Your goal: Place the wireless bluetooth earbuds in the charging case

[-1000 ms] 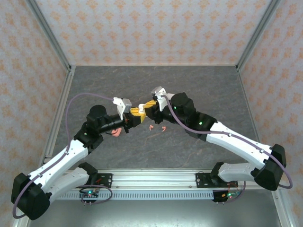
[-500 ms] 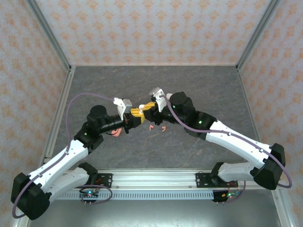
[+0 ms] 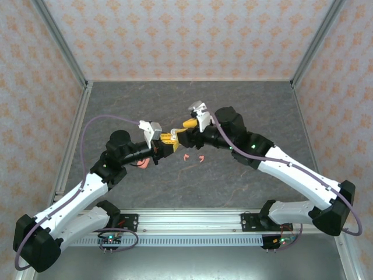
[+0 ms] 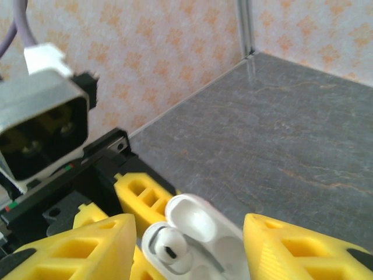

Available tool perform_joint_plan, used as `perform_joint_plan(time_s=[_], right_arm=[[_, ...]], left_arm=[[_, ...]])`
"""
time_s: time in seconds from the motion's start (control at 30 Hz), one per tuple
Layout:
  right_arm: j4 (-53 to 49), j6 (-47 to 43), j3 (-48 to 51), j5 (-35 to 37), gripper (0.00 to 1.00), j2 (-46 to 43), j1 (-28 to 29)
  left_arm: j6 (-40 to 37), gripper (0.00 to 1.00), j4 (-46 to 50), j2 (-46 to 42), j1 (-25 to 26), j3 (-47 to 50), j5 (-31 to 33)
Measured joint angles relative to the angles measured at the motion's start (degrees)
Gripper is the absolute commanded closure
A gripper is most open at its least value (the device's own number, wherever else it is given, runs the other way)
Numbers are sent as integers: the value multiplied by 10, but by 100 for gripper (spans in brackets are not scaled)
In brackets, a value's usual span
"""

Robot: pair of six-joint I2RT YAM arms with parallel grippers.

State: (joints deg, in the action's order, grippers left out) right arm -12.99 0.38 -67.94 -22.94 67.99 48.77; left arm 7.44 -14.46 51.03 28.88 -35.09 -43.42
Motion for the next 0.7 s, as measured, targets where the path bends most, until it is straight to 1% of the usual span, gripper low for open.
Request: perform_joint_plan(time_s=[0.27, 0.4, 0.5, 0.6, 0.7], right_arm=[[-30, 58, -10, 25, 46, -32, -66], [-50, 99, -7, 37, 47, -23, -118], [-66, 124, -6, 52, 47, 3, -140], [-74, 143, -4, 58, 47, 46, -142], [-75, 162, 1, 60, 49, 93, -142]], left_arm=[[0, 100, 0, -6, 0, 0, 4], [0, 100, 0, -13, 0, 0, 4], [0, 100, 1, -25, 0, 0, 4], [0, 100, 1, -42, 0, 0, 4], [-3, 100, 1, -62, 0, 0, 4]])
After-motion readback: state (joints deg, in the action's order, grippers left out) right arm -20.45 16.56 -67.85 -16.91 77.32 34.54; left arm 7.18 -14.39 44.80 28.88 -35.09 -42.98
